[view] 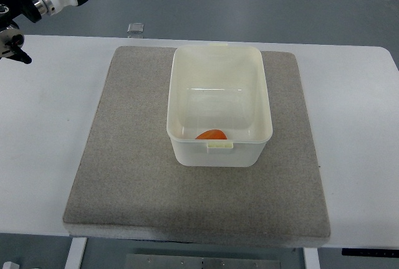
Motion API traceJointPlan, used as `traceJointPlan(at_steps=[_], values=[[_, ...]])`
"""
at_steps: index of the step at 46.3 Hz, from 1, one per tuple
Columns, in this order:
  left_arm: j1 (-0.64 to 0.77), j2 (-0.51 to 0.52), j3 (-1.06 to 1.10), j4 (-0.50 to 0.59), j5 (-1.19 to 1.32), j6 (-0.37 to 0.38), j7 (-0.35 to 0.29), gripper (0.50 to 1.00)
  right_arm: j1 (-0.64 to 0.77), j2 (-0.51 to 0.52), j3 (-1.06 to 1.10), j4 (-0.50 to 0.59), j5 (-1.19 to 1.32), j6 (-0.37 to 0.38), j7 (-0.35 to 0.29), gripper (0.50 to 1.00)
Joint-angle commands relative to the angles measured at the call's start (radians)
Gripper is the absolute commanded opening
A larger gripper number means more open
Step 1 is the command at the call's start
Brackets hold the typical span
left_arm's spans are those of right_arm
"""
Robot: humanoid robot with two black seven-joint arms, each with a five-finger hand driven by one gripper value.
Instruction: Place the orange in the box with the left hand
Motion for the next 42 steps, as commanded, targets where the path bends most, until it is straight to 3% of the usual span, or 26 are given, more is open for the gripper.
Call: traceJointPlan(at_steps=[1, 10, 16, 30, 42], values=[[0.034, -0.02, -0.003, 0.081, -0.065, -0.019, 0.002, 0.994, 0.0, 0.0, 0.0, 0.0, 0.0, 0.0, 0.0, 0.932], [0.077, -0.053, -0.009, 0.161, -0.096, -0.143, 0.005, 0.994, 0.0, 0.0, 0.0, 0.0, 0.0, 0.0, 0.0, 0.932], [0.095, -0.077, -0.006, 0.189, -0.176, -0.157, 0.026, 0.994, 0.0, 0.0, 0.0, 0.0, 0.0, 0.0, 0.0, 0.932], [0.102, -0.077, -0.01, 0.19, -0.535, -0.194, 0.304, 0.994, 0.0, 0.0, 0.0, 0.0, 0.0, 0.0, 0.0, 0.93], [0.106, -0.079, -0.104, 0.19, -0.753, -0.194, 0.491, 0.994, 0.0, 0.0, 0.0, 0.0, 0.0, 0.0, 0.0, 0.932]])
